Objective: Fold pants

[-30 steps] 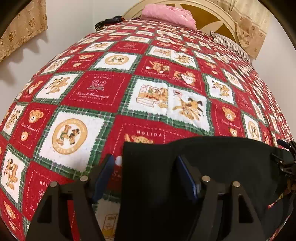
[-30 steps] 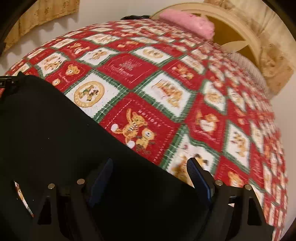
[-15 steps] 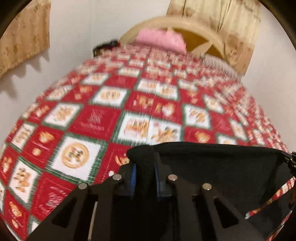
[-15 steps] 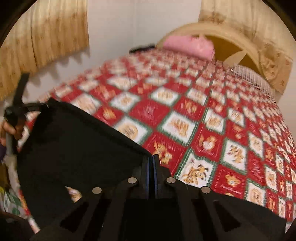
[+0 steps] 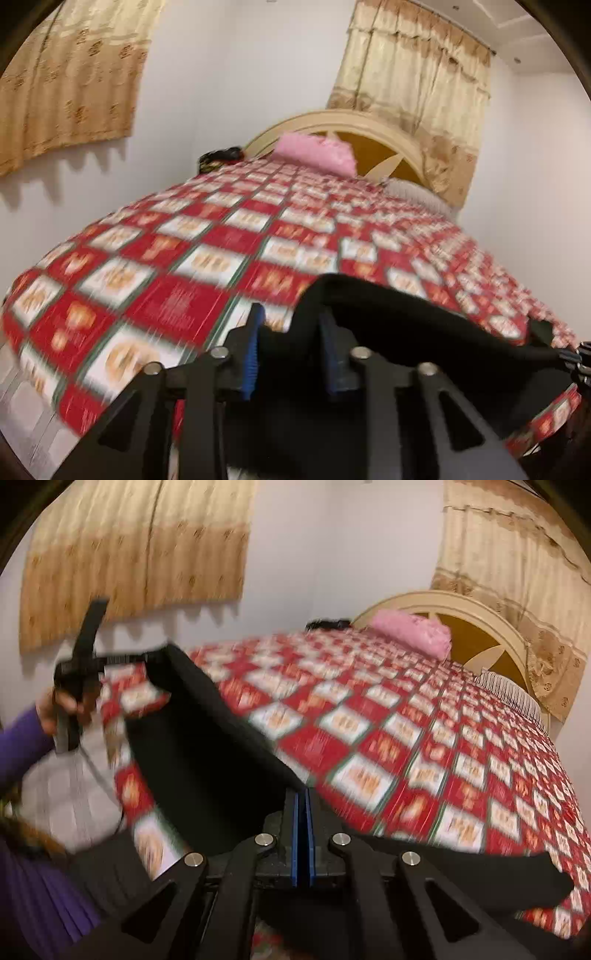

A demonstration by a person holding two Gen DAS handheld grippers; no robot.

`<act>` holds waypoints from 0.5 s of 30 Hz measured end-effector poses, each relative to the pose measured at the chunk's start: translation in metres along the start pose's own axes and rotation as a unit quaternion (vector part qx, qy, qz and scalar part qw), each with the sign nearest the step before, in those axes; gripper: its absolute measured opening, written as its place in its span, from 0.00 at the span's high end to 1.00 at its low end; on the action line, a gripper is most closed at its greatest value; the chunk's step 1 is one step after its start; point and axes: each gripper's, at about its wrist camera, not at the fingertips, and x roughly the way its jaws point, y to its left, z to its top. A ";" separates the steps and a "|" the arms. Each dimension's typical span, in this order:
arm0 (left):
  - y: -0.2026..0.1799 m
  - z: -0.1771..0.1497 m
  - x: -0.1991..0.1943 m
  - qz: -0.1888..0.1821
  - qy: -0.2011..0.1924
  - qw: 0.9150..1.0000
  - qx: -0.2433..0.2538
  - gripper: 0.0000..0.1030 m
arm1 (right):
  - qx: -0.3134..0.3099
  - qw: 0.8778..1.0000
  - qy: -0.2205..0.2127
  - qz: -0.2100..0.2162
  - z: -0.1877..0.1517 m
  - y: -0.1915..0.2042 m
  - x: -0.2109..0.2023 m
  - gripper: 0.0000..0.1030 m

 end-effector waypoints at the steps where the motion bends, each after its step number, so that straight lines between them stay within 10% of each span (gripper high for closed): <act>1: 0.004 -0.011 -0.001 0.013 0.007 1.000 0.001 0.54 | -0.001 1.000 0.009 0.002 -0.008 0.004 0.004 0.97; 6: 0.014 -0.045 -0.003 0.060 0.052 0.997 0.015 0.25 | -0.022 0.998 0.062 -0.016 -0.053 0.022 0.035 0.97; 15: 0.028 -0.058 -0.034 0.107 0.091 0.989 0.053 0.18 | 0.033 0.997 0.056 0.035 -0.056 0.014 0.015 0.81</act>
